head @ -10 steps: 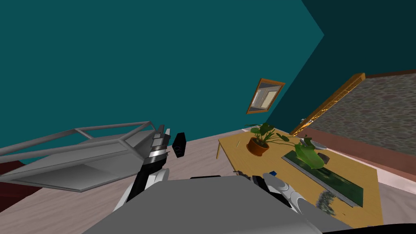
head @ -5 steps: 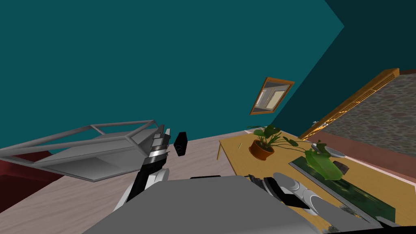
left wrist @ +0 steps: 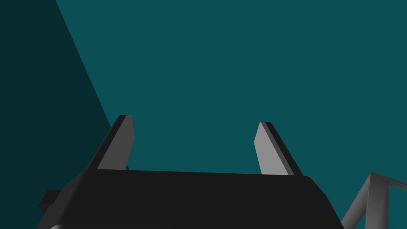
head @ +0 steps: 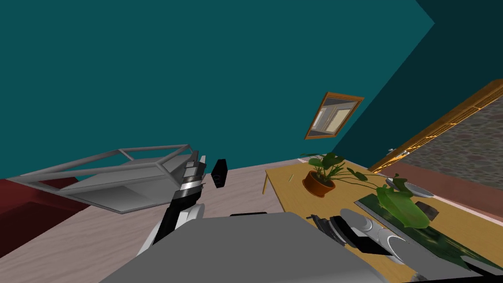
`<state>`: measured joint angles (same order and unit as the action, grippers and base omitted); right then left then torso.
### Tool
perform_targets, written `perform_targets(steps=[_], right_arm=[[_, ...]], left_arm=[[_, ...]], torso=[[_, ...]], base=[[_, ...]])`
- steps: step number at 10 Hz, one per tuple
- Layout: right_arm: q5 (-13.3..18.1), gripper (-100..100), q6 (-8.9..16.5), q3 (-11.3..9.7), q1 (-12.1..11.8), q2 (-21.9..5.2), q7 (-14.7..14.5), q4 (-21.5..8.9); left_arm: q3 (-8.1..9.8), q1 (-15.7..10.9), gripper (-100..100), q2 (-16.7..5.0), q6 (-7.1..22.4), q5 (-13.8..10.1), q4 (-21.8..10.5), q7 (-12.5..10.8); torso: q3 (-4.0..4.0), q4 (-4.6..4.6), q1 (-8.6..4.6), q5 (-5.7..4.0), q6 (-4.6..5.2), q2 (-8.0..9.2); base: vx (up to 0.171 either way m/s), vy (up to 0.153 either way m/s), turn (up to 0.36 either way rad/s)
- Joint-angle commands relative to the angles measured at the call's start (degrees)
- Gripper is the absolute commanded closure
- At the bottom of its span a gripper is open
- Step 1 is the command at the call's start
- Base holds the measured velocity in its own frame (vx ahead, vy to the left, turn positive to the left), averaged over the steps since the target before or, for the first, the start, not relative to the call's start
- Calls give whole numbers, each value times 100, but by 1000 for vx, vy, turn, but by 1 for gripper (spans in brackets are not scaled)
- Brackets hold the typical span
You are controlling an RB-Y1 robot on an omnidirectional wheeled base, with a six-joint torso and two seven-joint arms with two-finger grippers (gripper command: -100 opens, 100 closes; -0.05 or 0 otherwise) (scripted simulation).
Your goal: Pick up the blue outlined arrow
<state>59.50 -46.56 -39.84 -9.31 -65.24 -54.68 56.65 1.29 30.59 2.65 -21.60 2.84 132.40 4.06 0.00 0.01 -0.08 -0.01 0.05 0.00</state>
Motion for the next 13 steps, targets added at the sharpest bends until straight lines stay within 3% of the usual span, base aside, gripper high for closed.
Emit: perform_targets(steps=[1,5,6,7,8,10,11,12,13], right_arm=[[138,-100,-39,-44,48,-196,-188,-227],[343,-100,-95,-93,116,-506,-463,-570],[316,-100,-127,-82,151,-411,-501,-660],[320,0,-134,-82,153,-419,-516,-671],[353,-100,15,-120,125,-238,-513,-738],[387,-100,162,-159,98,-58,-512,-806],[385,-100,119,-155,83,-162,-474,-691],[390,100,155,-160,75,-162,-442,-667],[389,100,152,-160,75,-162,-445,-670]], left_arm=[[0,0,0,0,0,0,0,0],[0,0,0,0,0,0,0,0],[0,0,0,0,0,0,0,0],[0,0,0,0,0,0,0,0],[0,0,0,0,0,0,0,0],[0,0,0,0,0,0,0,0],[0,0,0,0,0,0,0,0],[0,0,0,0,0,0,0,0],[0,0,0,0,0,0,0,0]], torso=[[0,0,0,0,0,0],[-1,0,-8,-3,1,-2],[-1,0,-6,-3,1,-2],[0,0,3,-2,2,-1],[0,0,11,0,1,1],[-1,0,3,-3,1,-1],[0,0,1,-2,1,-1],[0,0,7,-1,2,0],[0,0,12,0,2,1]], base=[[3,-45,91],[7,-54,56],[3,-23,8],[0,0,0],[2,-21,64],[6,-34,59],[1,-18,11],[0,0,0],[0,0,0]])
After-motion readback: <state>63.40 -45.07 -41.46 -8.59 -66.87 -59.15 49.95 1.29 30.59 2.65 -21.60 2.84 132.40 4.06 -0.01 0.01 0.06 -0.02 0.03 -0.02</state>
